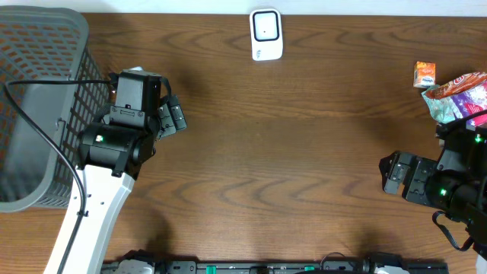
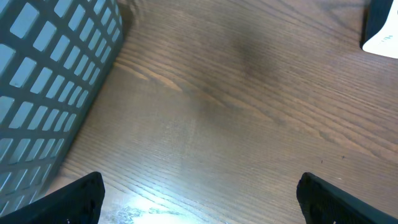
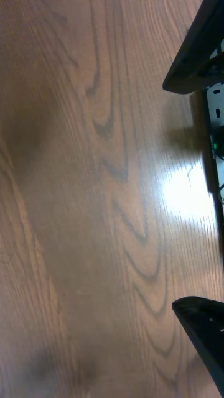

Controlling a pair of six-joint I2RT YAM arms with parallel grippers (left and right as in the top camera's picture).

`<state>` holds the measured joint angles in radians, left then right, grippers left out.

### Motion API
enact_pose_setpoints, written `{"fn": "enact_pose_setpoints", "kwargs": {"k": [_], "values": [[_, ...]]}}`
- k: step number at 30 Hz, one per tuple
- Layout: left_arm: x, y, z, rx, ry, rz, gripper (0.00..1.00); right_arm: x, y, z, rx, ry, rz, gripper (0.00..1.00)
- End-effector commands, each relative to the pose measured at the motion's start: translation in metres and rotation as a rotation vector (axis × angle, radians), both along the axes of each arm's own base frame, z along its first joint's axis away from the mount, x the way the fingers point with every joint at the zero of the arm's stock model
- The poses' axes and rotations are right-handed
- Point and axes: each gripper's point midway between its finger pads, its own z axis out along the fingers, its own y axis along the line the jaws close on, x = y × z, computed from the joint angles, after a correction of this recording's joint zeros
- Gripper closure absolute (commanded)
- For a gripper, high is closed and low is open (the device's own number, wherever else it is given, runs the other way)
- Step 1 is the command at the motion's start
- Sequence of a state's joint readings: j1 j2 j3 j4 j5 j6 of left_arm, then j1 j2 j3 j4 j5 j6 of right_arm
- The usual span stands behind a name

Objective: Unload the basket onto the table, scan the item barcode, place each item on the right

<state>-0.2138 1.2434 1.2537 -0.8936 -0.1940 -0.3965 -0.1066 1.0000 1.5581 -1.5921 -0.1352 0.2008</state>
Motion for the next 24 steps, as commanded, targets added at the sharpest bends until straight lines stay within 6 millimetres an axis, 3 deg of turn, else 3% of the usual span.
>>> {"fn": "enact_pose_setpoints", "kwargs": {"k": [1, 24], "values": [[-0.0005, 0.0043, 0.0055, 0.008, -0.017, 0.021, 0.02, -0.0007, 0.0016, -0.0001, 0.010, -0.003, -0.003, 0.01], [-0.0006, 0.0043, 0.0056, 0.008, -0.017, 0.021, 0.02, -0.0047, -0.0029, -0.0021, -0.019, 0.012, -0.009, 0.01]]}}
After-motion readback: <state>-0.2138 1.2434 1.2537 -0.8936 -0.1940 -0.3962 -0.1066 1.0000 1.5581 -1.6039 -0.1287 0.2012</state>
